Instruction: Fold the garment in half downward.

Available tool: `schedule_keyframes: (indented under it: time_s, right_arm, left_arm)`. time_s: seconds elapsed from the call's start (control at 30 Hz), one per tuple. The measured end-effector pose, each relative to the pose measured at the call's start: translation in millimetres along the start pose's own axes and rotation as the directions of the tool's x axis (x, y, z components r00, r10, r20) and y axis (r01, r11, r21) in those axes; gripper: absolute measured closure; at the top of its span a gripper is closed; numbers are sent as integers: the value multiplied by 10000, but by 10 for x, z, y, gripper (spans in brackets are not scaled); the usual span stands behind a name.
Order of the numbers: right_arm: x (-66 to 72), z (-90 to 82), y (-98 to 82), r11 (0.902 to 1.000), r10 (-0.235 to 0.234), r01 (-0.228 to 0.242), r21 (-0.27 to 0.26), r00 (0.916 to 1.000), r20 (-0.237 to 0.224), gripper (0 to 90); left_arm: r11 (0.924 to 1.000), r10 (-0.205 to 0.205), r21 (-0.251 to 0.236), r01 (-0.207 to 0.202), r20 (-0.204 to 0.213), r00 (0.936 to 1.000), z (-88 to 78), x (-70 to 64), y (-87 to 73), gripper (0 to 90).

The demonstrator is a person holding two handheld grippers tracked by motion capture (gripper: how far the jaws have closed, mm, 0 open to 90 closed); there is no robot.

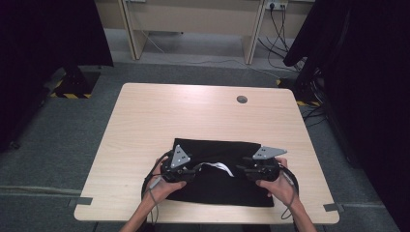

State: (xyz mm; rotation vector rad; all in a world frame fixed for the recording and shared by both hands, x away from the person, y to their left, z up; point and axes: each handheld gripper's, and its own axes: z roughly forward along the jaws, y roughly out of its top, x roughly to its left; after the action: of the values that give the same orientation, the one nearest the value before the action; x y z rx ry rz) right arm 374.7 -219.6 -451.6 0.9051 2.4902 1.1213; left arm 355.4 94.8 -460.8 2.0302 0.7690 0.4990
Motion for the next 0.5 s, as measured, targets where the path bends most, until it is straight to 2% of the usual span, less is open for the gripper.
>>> schedule_keyframes:
  time_s: [0.07,0.13,0.27,0.33,0.4,0.47,0.5]
  right_arm:
    - [1,15,-8,9998,-192,192,7,9997,-141,801]
    - [11,-20,-5,9994,-354,354,-7,9993,-109,853]
    - [73,-199,25,9970,-609,618,-470,9979,196,881]
    - [123,-290,41,9947,-758,774,-681,9968,259,886]
    - [194,-391,41,9916,-941,961,-871,9952,262,887]
    - [224,-428,29,9904,-987,1005,-948,9948,235,887]
    - [288,-469,-32,9901,-1048,1051,-926,9945,83,887]
  left_arm:
    - [9996,188,-202,-191,-166,9997,-56,-4,-3,694]
    - [9988,146,-460,-152,-139,9998,-150,-9,-2,761]
    - [9970,293,-709,-305,-178,9994,-362,-23,11,835]
    - [9962,214,-842,-208,69,9997,-454,-45,0,856]
    - [9956,526,-783,-508,208,9984,-539,-117,-48,859]
    - [9957,597,-726,-577,252,9979,-562,-141,-72,859]
    - [9962,720,-510,-700,370,9967,-610,-200,-165,859]
